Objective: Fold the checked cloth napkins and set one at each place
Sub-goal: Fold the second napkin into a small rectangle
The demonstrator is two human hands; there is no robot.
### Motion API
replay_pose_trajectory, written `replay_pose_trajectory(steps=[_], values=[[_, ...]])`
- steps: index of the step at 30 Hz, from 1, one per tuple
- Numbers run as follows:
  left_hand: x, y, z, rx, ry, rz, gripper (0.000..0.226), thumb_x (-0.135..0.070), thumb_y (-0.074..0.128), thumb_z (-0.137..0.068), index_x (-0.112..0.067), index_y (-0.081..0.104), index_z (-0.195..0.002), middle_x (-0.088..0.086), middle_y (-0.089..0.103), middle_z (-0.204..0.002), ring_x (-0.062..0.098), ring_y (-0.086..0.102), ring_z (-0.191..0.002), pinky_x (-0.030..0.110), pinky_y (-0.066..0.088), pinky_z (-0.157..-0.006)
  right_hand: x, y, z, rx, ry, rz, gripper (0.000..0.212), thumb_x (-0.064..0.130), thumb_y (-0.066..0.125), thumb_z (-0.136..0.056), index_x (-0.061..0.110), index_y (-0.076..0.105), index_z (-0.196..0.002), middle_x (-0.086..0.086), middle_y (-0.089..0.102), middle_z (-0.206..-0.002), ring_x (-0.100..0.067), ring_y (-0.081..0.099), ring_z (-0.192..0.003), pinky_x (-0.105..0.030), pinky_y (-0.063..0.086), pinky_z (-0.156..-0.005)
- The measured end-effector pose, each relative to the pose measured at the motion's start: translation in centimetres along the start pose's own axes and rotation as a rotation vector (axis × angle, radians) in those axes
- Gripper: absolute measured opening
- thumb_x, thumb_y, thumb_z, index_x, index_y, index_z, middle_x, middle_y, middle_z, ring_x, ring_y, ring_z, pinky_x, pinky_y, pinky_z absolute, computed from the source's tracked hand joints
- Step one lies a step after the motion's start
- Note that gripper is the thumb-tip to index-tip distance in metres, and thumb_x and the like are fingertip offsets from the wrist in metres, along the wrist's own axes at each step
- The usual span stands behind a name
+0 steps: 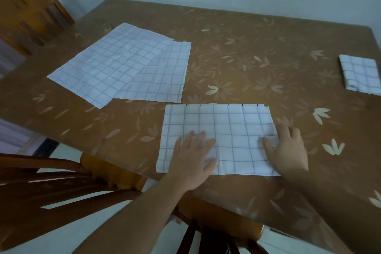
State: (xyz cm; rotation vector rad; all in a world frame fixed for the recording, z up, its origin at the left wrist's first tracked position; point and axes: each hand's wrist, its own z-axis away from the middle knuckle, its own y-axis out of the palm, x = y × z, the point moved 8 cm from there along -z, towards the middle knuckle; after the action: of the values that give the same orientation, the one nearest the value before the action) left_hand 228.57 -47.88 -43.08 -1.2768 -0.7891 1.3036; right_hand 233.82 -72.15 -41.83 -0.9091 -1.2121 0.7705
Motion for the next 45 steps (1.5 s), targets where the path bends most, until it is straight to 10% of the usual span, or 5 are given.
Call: replay_pose_trajectory(steps=[10, 33, 38, 41, 45], values=[[-0.5, 3.7, -1.7, 0.128, -0.146, -0.032, 0.073, -0.077, -0.001, -0.082, -0.048, -0.018, -0.147, -0.008, -0.026, -0.159, 0.025, -0.031, -0.144, 0.058, -0.017, -0.114, 4.3, 7.0, 2.8, 0.284, -0.463, 0.407, 0.081, 0.067, -0.013, -0.081, 0.034, 0.000, -0.154, 0.006, -0.009, -0.162, -0.017, -0.014, -0.148, -0.043, -0.006, -0.119], [0.9, 3.7, -1.9, 0.080, -0.116, -0.048, 0.074, -0.076, 0.005, -0.086, -0.045, -0.014, -0.150, -0.009, -0.028, -0.158, 0.018, -0.032, -0.143, 0.052, -0.019, -0.115, 1.2, 6.4, 3.8, 0.360, -0.533, 0.456, 0.085, 0.078, -0.019, -0.076, 0.035, -0.020, -0.149, 0.005, -0.027, -0.156, -0.017, -0.027, -0.144, -0.046, -0.012, -0.118], [0.6, 3.5, -1.8, 0.105, -0.079, -0.041, 0.070, -0.072, 0.011, -0.091, -0.044, -0.015, -0.150, -0.007, -0.028, -0.159, 0.019, -0.032, -0.143, 0.052, -0.019, -0.115, 0.3, 4.1, 4.7, 0.297, -0.664, 0.452, 0.072, 0.071, 0.018, -0.091, 0.033, 0.023, -0.152, -0.003, 0.018, -0.160, -0.024, 0.016, -0.148, -0.045, 0.009, -0.119], [-1.1, 2.8, -1.2, 0.039, 0.034, -0.055, 0.065, -0.066, 0.019, -0.095, -0.042, 0.000, -0.153, -0.006, -0.012, -0.163, 0.019, -0.020, -0.148, 0.049, -0.015, -0.117, 1.9, 2.9, 5.9, 0.111, -0.902, 0.353, 0.040, 0.047, 0.041, -0.094, 0.024, 0.065, -0.116, -0.003, 0.063, -0.117, -0.025, 0.059, -0.110, -0.040, 0.031, -0.102], [-3.3, 1.7, -0.3, -0.084, 0.192, -0.045, 0.056, -0.061, 0.038, -0.094, -0.030, 0.043, -0.140, 0.001, 0.030, -0.155, 0.024, 0.018, -0.145, 0.044, 0.010, -0.117, 3.6, 2.5, 6.4, -0.016, -1.046, 0.296, 0.024, 0.025, 0.047, -0.092, 0.018, 0.068, -0.084, 0.000, 0.062, -0.085, -0.025, 0.062, -0.078, -0.038, 0.041, -0.085]])
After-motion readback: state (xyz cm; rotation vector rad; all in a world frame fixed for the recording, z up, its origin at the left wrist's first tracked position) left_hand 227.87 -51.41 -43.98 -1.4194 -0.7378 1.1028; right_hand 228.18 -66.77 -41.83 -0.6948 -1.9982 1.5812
